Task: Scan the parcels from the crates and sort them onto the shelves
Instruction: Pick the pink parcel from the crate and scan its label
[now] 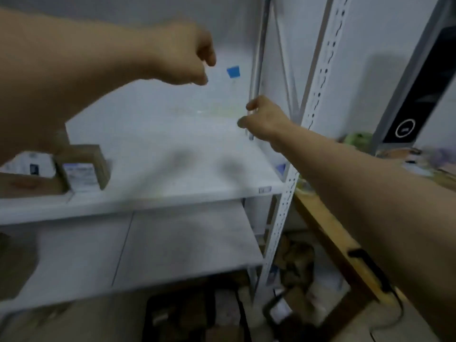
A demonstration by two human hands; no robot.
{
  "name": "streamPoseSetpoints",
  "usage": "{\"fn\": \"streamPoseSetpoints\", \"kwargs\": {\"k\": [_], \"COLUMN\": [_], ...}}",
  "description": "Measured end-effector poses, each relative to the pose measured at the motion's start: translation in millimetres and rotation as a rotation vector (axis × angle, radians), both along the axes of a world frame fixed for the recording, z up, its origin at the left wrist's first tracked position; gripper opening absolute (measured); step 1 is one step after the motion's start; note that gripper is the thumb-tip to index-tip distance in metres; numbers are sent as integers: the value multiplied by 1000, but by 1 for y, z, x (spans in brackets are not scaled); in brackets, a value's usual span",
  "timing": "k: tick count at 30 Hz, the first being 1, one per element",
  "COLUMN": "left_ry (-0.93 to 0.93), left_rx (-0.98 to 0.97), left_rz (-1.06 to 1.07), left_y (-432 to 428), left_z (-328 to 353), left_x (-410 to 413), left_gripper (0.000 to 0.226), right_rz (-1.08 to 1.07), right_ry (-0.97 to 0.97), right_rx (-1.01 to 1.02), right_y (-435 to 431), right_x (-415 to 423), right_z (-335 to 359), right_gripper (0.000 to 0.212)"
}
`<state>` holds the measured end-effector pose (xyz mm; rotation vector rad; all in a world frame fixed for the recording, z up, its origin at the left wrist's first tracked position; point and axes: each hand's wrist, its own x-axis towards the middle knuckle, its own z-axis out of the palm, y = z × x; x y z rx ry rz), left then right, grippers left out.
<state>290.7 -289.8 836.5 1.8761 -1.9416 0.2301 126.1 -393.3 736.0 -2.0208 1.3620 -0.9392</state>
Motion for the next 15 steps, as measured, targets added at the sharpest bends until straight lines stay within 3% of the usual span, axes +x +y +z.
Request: {"fn": "streamPoseSetpoints", "kwargs": {"k": [2, 4, 10, 15], "left_ry": [-80, -40, 307, 602], "left_rx": [93, 230, 595, 814], "left_rz": [-10, -25, 100, 224], "left_y": [26, 54, 149, 209], "left_z": [-55, -118, -324, -438], "left_x": [16, 31, 60, 51], "left_gripper": [38, 37, 35, 25], "right_rz": [10, -8, -32, -62], "right_ry": [69, 138, 294, 403], "right_rx": [131, 253, 635, 888], "right_y": [28, 58, 147, 199], "right_x": [-2, -6, -30, -56], "right_z": [-60, -118, -278, -381], "right_gripper": [45, 36, 34, 35]}}
